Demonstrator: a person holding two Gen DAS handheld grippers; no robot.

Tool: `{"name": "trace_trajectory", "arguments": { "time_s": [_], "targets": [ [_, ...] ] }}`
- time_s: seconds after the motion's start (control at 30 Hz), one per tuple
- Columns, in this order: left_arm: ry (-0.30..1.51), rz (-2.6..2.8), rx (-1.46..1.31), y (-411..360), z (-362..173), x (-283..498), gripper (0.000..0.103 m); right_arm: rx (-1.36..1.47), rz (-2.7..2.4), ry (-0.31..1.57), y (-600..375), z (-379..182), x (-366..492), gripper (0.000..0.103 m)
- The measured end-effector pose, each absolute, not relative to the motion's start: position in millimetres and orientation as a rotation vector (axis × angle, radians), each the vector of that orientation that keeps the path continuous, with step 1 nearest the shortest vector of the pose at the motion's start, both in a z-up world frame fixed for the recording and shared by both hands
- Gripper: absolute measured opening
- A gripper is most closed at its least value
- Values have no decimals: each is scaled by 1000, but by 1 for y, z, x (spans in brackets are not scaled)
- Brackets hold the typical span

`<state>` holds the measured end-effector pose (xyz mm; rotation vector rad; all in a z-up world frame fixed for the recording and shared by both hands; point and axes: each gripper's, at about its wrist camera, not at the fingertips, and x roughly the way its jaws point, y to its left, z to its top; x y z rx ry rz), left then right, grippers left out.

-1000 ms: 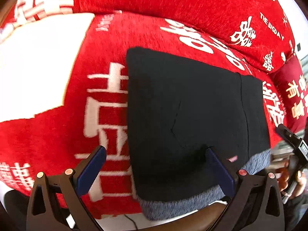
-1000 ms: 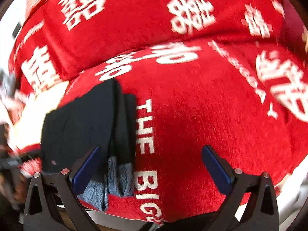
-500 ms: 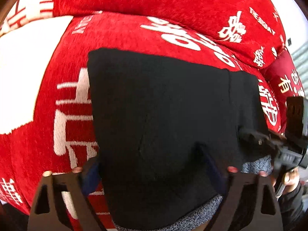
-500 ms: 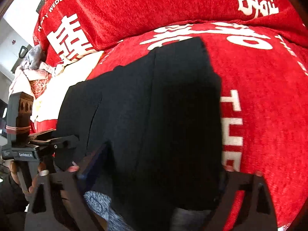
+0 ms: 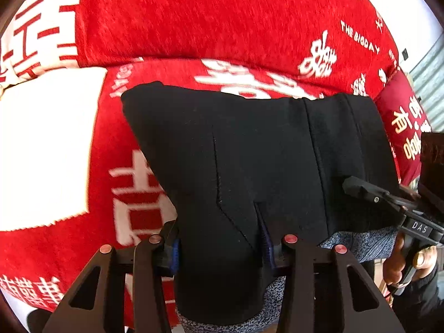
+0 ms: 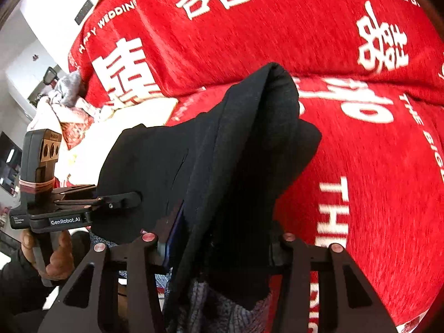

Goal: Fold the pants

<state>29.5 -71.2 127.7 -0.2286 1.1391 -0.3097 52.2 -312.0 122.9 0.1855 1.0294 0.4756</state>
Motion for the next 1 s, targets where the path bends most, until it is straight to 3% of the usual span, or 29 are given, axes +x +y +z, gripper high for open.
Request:
{"name": "trace_trajectory", "arguments": {
  "time_s": [0.27, 0.53, 0.6, 0.7, 0.77, 0.83, 1.0],
  "targets": [
    [1140, -251, -208, -37, 141, 61, 46, 196, 493, 1019, -273, 135, 88, 51],
    [1236, -222, -234, -23, 93, 90, 46, 211, 461, 1124, -261, 93, 120, 51],
    [1251, -213, -246, -20, 78, 94, 51, 213, 438, 1152, -263, 78, 127, 52],
    [1249, -216, -303, -12, 69, 97, 63, 253, 413, 1181, -274, 64, 135, 60],
    [1254, -215, -323, -6, 66, 97, 71, 280, 393, 1215, -280, 58, 139, 73],
    [1257, -211, -332, 0, 67, 95, 72, 298, 382, 1236, -285, 55, 140, 79],
    [1196, -140, -294, 15, 94, 74, 72, 242, 275, 1148, -303, 82, 119, 81]
  ]
}}
